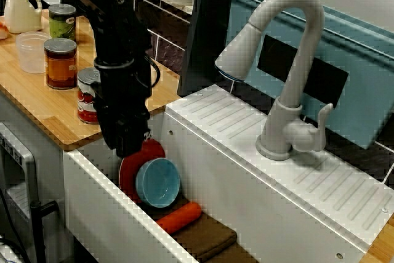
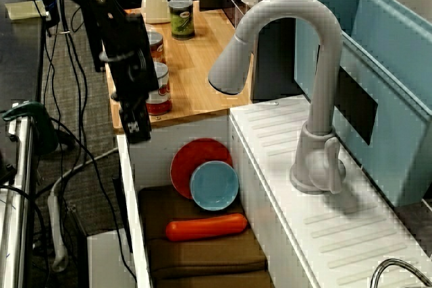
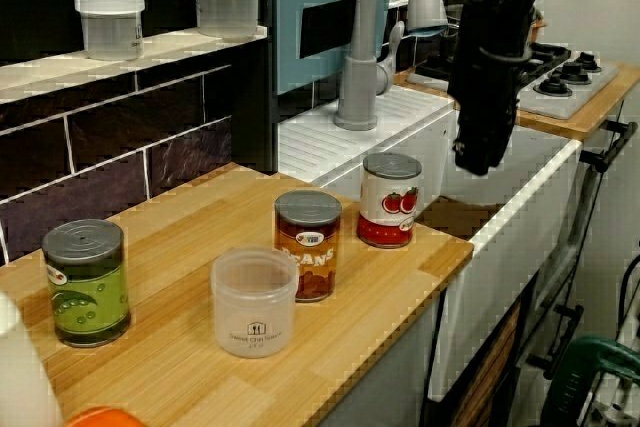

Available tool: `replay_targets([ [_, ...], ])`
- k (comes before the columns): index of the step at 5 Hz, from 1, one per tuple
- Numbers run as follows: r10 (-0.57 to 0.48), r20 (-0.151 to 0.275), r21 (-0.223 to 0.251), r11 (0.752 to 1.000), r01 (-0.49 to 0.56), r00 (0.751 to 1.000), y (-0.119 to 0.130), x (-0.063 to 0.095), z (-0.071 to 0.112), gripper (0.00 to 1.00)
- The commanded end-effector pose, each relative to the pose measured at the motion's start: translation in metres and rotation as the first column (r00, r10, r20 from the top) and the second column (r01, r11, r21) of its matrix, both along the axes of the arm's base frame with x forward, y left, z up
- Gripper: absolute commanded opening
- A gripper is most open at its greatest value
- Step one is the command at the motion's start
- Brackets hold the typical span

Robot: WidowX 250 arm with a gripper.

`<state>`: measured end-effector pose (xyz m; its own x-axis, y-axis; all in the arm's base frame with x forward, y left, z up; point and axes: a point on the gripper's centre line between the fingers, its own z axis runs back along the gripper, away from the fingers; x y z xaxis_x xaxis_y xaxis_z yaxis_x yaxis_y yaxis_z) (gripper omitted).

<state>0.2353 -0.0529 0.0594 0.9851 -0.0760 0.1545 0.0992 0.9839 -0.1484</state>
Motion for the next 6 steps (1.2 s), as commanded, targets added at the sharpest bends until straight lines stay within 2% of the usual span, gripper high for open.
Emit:
replay_targets([
  [1,0.072,0.117,-0.103,0.993,-0.06,0.991,0.023,0.007,0.053,0.0],
  [2,0.091,0.104,-0.108,0.991,-0.08,0.99,0.028,0.012,0.053,0.0],
  [6,0.115,0.115,-0.045,0.993,-0.11,0.987,0.02,0.015,0.032,0.0],
])
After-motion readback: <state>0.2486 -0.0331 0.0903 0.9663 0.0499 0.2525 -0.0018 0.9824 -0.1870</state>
